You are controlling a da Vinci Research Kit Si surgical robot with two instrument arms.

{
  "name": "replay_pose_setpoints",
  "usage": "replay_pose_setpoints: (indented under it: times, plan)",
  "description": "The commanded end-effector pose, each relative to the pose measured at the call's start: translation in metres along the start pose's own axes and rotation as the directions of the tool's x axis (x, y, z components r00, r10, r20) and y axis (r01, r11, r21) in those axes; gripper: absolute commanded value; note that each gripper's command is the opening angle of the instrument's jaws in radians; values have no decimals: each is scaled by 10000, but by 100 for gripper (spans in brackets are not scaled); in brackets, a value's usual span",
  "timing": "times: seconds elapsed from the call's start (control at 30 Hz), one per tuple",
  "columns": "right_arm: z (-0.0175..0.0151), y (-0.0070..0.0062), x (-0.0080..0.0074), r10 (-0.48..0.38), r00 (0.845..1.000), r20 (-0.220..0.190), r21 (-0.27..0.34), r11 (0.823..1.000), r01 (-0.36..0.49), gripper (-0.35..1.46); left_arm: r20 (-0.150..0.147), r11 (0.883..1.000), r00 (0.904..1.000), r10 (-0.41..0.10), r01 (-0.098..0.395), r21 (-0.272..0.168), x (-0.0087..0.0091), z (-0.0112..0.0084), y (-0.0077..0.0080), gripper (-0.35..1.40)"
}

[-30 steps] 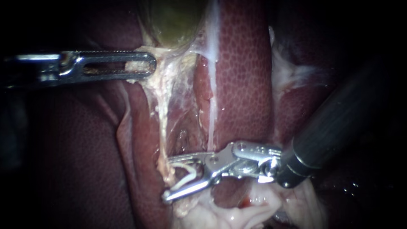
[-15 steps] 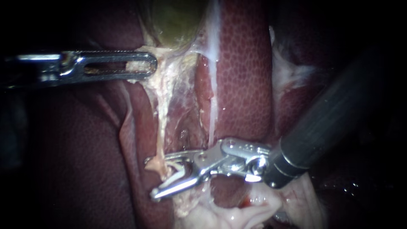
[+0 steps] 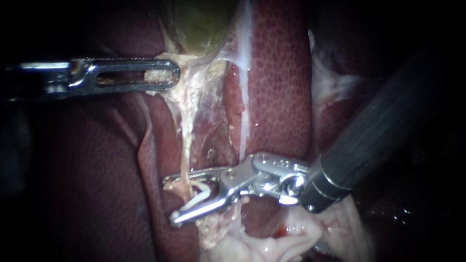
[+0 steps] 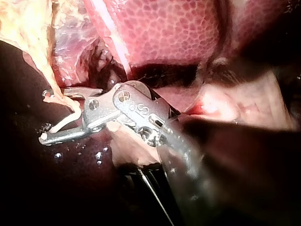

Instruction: Clipping first clip left tube

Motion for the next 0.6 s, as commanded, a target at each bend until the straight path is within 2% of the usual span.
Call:
replay_pose_setpoints:
  times: [0.03, 0.27, 0.6]
  plan:
    - [2, 2, -4, -25, 10000, 19, -3, 10000, 25, 60, 1, 10000, 10000, -3, 3, -2, 0, 0, 0, -35]
    - [13, 9, -22, 96, 9999, 90, 44, 9999, -97, 60, 1, 10000, 10000, -4, 4, -3, 0, 0, 0, -35]
    - [15, 10, -23, 85, 9999, 102, 71, 9999, -86, 59, 3, 10000, 10000, -4, 4, -5, 0, 0, 0, -35]
